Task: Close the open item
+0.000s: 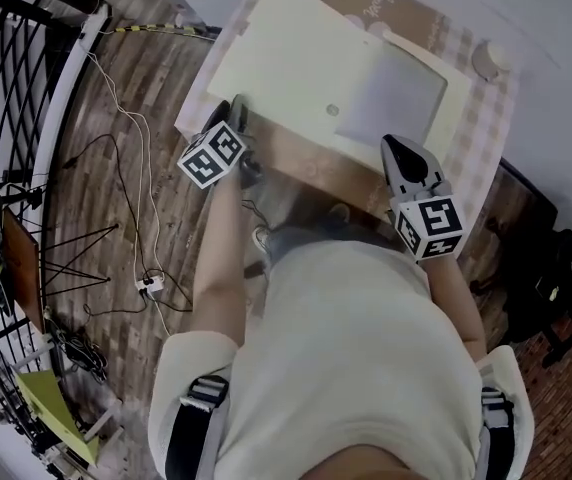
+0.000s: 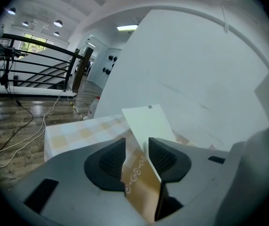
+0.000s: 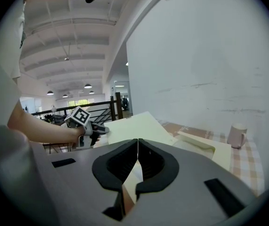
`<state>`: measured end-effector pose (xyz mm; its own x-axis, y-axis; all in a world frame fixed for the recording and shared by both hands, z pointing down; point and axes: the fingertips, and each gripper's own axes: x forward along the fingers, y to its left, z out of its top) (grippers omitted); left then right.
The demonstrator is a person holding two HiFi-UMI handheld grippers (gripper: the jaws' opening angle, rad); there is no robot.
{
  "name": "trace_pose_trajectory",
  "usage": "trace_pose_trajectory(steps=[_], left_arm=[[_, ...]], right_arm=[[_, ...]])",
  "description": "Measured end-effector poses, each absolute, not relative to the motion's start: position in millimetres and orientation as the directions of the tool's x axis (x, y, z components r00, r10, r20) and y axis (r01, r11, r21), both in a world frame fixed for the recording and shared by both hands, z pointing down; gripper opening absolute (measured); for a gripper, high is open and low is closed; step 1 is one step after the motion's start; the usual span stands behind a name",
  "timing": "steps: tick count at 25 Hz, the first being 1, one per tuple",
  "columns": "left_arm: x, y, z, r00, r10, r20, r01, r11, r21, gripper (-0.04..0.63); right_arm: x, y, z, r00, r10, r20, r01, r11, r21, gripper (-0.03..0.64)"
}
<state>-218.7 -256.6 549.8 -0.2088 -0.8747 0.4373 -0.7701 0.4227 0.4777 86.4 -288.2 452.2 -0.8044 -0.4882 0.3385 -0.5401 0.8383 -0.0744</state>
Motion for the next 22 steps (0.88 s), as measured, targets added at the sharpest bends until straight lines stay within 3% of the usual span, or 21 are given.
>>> trace_pose_trajectory(steps=[5,22], left_arm=[[-223.4,-258.4,546.6,-0.230,-0.857,0.461,-0.776,0.448,0.445,0.067],[-176.1,-256.9,484.6,-0.155,-0.929,0.336,-0.819,0.311,0.482,0.009]], right_arm=[[101.5,-286.2,453.2,-0.793,-0.513,0.329,-0.567,0.819,-0.089,0.002],[124.3,-292.3,445.3,-0.745,-0.591,0.309,-0.638,0.767,-0.071,0.002]])
